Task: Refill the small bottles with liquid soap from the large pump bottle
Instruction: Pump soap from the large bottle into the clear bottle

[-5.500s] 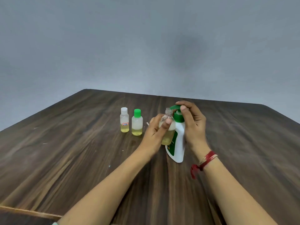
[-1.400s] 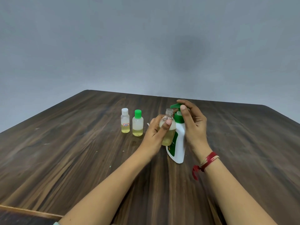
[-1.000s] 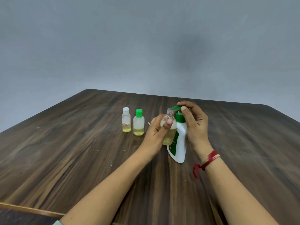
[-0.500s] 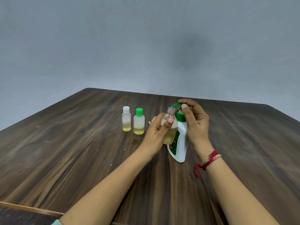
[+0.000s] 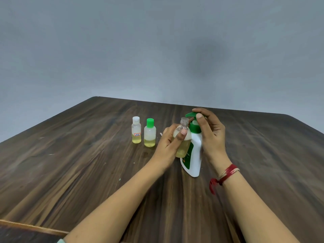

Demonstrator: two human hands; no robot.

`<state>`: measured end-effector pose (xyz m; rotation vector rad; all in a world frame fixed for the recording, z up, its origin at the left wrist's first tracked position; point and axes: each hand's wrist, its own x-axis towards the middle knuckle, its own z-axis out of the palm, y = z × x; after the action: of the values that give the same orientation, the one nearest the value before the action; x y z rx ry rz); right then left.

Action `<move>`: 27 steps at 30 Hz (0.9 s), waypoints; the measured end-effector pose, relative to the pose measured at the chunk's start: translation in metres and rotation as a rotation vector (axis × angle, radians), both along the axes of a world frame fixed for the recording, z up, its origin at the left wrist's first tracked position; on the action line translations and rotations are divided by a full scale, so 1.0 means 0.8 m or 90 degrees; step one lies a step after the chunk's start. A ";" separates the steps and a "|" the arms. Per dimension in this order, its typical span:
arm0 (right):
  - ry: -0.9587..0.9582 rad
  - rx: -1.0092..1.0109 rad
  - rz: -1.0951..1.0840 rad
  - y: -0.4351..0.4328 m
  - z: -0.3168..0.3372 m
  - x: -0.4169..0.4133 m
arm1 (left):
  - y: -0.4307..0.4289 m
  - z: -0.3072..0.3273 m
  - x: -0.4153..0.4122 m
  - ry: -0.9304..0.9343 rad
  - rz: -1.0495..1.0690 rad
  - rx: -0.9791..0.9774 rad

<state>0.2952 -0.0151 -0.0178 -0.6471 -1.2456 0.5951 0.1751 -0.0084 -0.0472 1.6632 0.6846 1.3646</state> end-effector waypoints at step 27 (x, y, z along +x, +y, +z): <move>-0.018 0.015 -0.022 0.002 -0.005 0.001 | -0.002 -0.001 -0.002 0.000 -0.008 -0.006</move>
<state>0.2956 -0.0135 -0.0216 -0.6584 -1.2633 0.5429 0.1735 -0.0097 -0.0481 1.6573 0.6790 1.3504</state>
